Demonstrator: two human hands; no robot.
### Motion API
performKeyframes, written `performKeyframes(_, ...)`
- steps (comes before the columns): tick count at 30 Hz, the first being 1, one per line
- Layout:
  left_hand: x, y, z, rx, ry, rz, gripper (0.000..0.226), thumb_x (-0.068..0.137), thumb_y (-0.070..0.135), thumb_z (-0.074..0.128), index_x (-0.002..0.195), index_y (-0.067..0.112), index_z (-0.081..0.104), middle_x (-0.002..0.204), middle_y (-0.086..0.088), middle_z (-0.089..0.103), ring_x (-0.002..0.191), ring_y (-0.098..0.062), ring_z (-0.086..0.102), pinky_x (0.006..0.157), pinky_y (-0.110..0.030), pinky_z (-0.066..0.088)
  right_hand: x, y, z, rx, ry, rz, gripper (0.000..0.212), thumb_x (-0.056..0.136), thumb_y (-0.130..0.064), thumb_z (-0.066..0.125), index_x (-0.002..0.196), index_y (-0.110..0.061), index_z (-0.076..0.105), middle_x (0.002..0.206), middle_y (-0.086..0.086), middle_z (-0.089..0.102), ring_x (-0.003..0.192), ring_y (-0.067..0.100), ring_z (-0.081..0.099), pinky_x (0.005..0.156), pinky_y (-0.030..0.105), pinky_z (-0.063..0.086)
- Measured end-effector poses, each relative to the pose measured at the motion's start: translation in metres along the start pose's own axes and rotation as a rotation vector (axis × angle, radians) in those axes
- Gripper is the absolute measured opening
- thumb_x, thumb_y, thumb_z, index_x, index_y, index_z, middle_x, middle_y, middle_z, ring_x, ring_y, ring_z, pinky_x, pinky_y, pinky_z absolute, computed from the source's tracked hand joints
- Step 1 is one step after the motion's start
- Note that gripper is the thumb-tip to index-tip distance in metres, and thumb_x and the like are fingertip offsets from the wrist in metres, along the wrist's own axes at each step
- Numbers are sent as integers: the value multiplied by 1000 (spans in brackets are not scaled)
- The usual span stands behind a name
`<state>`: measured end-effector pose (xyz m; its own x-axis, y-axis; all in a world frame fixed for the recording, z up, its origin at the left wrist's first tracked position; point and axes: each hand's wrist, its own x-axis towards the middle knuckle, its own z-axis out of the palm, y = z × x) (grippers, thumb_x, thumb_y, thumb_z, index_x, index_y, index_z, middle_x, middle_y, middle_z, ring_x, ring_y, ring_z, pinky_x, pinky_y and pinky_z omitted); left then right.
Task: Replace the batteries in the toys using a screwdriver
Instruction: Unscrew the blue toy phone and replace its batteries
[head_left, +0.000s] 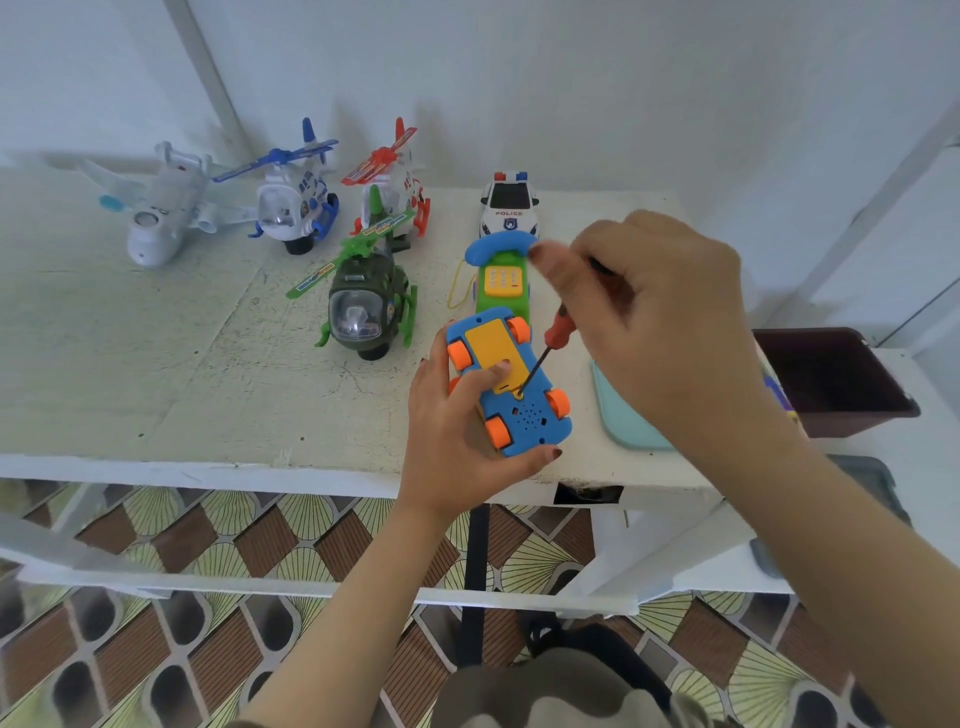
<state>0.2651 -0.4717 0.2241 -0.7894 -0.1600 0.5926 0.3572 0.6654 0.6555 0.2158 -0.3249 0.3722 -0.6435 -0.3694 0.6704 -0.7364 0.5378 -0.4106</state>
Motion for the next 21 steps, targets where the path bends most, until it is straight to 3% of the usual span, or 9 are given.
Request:
performKeyframes(3, 0, 0, 0, -17, -1, 8, 65, 70, 67, 71, 115, 24, 51, 136, -18, 41, 119, -33, 49, 91, -55, 45, 1, 0, -3, 30, -34, -10, 43, 100, -34, 33, 82, -15, 66, 87, 5, 70, 87, 14, 62, 82, 27, 46)
performKeyframes(5, 0, -1, 0, -27, -2, 8, 65, 70, 66, 72, 115, 24, 51, 137, -18, 41, 120, -34, 49, 91, -56, 45, 2, 2, -6, 216, -117, -12, 34, 99, -19, 39, 116, -9, 67, 110, 7, 70, 105, 9, 62, 95, 17, 45)
performKeyframes(8, 0, -2, 1, -27, -5, 3, 65, 70, 69, 71, 115, 25, 51, 137, -19, 41, 119, -34, 49, 91, -56, 45, 3, 3, -10, 659, -317, 25, 41, 95, -4, 45, 135, -12, 50, 111, 16, 69, 84, 29, 69, 85, 27, 53)
performKeyframes(10, -1, -2, 2, -19, 0, 4, 66, 70, 69, 70, 115, 26, 51, 136, -20, 42, 120, -35, 49, 91, -56, 44, 5, 5, -13, 818, -382, 21, 41, 94, 2, 47, 133, -10, 49, 114, 14, 68, 85, 38, 67, 76, 34, 56)
performKeyframes(12, -1, -2, 2, -26, 6, 6, 66, 70, 68, 71, 115, 25, 51, 137, -19, 41, 120, -35, 49, 91, -57, 44, 9, 7, -16, 836, -403, 24, 35, 93, 2, 48, 126, -9, 54, 104, 9, 70, 79, 35, 67, 72, 39, 57)
performKeyframes(14, -1, 0, 2, -42, 15, 8, 65, 71, 69, 70, 115, 25, 51, 137, -16, 41, 119, -32, 49, 91, -57, 45, 11, 9, -17, 774, -374, 35, 29, 93, 0, 50, 118, -11, 61, 93, 7, 70, 69, 28, 68, 73, 29, 55)
performKeyframes(17, -1, 0, 1, -36, 24, 15, 65, 71, 69, 69, 115, 25, 51, 136, -13, 41, 119, -28, 49, 91, -56, 44, 13, 10, -15, 616, -278, 17, 22, 93, -3, 55, 107, -15, 68, 84, 3, 69, 65, 16, 70, 74, 17, 50)
performKeyframes(21, -2, -2, 2, -64, 19, 9, 65, 72, 69, 69, 116, 23, 51, 139, -13, 40, 123, -31, 47, 92, -57, 45, 7, 10, -5, 429, -56, 6, 12, 88, -19, 66, 98, -17, 74, 75, -8, 62, 63, 17, 67, 60, 21, 48)
